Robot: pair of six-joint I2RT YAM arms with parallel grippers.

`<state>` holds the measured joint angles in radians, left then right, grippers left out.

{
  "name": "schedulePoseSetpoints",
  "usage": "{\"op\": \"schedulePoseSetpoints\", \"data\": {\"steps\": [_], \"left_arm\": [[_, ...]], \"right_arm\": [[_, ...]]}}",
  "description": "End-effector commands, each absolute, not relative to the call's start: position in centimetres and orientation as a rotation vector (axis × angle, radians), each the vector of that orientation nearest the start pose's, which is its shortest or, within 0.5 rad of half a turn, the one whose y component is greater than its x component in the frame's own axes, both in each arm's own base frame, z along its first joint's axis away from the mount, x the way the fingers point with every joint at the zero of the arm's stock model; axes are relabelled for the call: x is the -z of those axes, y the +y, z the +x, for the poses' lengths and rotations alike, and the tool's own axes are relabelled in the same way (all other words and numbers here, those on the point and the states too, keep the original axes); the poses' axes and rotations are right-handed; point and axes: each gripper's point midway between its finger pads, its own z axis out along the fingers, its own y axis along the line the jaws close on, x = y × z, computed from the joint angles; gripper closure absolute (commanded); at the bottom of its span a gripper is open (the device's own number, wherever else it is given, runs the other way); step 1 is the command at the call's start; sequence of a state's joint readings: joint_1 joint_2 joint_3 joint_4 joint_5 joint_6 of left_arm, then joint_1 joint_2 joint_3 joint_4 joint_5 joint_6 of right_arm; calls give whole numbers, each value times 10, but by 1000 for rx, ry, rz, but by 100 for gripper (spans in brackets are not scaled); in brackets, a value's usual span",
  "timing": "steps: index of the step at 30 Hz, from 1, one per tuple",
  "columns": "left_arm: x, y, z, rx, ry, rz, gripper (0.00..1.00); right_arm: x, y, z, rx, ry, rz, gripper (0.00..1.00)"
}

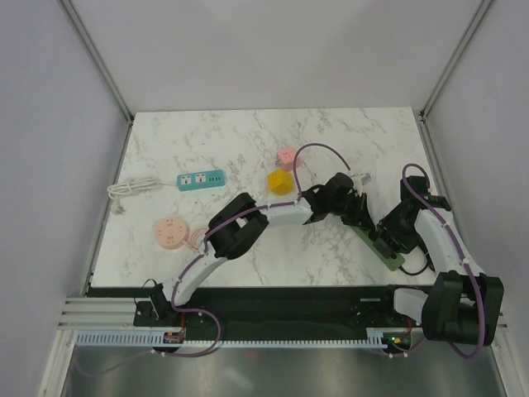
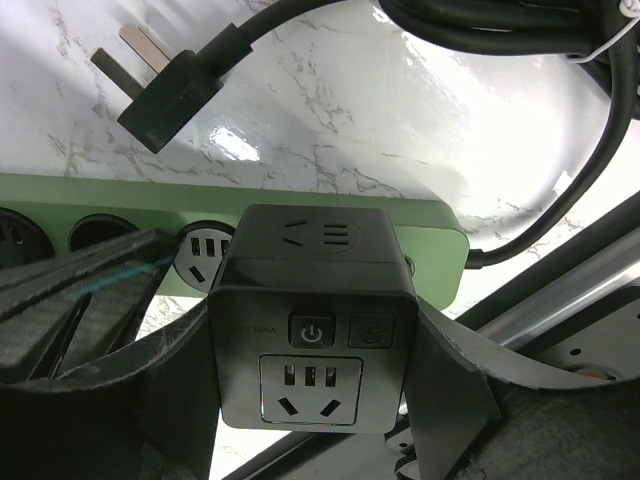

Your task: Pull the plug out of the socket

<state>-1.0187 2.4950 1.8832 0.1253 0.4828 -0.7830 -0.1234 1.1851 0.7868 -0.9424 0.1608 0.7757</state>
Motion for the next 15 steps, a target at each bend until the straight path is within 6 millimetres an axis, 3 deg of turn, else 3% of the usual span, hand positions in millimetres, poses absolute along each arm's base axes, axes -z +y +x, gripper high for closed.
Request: {"op": "schedulePoseSetpoints", "data": {"steps": [1,5,13,15], "left_arm": [[-87,-600,230,1498,2221,758,98],[-106,-594,229,1518,2157,793,98],[-114,-598,221,1649,2099,848,95],[-106,-599,222,1639,2131,823,98]], "right_arm": [[-76,-35,211,139,2490,1218,100],[-74,-37,208,159,2502,1199,100],[-65,-33,206,133,2509,1206,100],[-64,-32,206,134,2513,1205,100]]}}
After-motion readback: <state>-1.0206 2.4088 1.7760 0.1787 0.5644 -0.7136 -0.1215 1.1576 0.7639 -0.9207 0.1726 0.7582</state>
